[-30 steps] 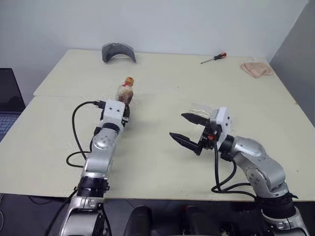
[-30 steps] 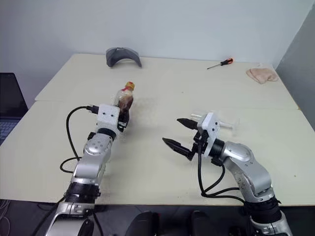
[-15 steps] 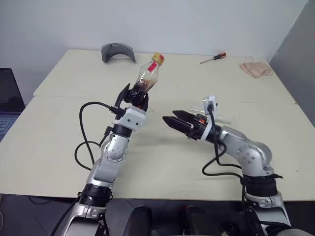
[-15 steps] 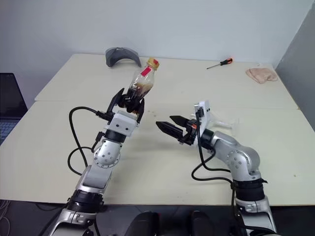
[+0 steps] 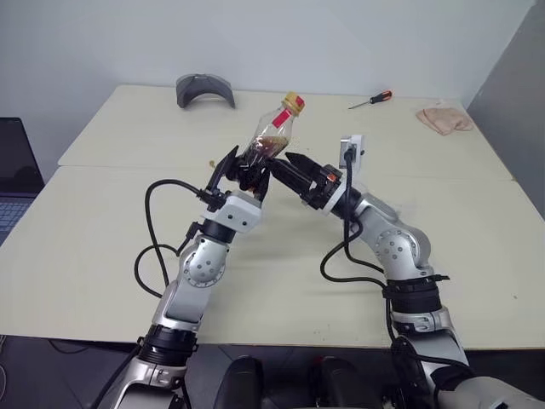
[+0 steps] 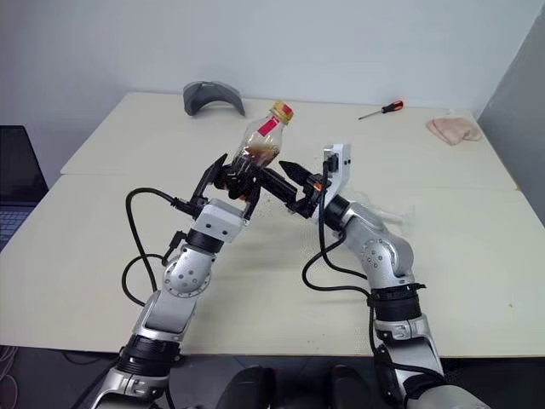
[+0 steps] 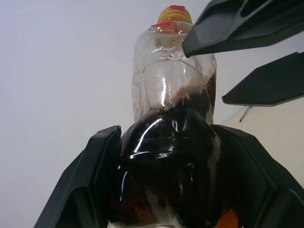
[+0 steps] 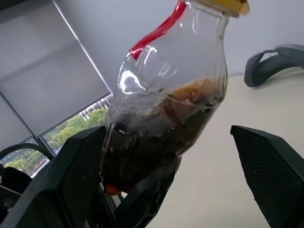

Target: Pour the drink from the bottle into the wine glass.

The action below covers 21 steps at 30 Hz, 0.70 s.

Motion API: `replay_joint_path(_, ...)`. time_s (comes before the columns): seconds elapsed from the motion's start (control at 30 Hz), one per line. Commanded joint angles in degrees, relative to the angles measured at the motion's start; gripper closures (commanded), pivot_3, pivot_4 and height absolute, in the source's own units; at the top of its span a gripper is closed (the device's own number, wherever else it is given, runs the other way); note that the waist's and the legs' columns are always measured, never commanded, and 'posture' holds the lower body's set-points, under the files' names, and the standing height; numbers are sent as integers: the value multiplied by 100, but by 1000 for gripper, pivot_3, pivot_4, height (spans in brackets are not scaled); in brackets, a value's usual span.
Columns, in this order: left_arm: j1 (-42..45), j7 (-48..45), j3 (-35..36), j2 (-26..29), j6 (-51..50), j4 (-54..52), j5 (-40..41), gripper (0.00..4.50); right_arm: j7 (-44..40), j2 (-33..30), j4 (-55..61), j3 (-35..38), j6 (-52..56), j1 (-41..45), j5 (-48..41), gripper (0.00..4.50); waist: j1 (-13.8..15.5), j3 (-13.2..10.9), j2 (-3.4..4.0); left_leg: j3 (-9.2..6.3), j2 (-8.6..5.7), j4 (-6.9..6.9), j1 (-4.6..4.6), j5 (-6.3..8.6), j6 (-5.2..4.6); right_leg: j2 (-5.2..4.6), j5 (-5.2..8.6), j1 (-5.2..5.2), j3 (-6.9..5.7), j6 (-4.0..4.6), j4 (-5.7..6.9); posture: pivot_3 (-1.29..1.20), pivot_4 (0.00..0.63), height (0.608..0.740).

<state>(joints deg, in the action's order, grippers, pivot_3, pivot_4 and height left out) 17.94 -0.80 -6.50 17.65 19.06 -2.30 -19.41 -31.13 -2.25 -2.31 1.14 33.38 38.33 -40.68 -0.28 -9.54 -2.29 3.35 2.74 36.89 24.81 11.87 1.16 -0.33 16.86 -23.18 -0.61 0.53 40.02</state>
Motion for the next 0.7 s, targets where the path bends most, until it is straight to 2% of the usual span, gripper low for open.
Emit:
replay_joint_path(0.03,-1,-41,42,-36,98,-384,45,1661,-155,14,25,123,-158,194,-34,0,1,0,0,0,1,0,0,0,0,0,0,0,-1,0,0,0,150,740)
replay_joint_path(0.57,-180,-307,-14,-145,108,-541,96,1662,-284,467,-767,268,-464,586,1,0,-2,-1,2,-1,2,-2,0,0,0,0,0,-1,-1,0,0,0,150,740)
replay_joint_path(0.6,-195,-323,-16,-144,109,-549,103,1662,-303,485,-800,296,-444,603,-26,388,-3,-1,2,-1,2,-2,0,0,0,0,0,-1,-1,0,0,0,150,740)
replay_joint_path(0.7,-221,-355,-14,-154,83,-564,132,1662,-336,522,-839,350,-412,628,-73,1055,-6,-1,2,-1,3,-3,0,0,0,0,0,-1,-1,0,1,0,150,740)
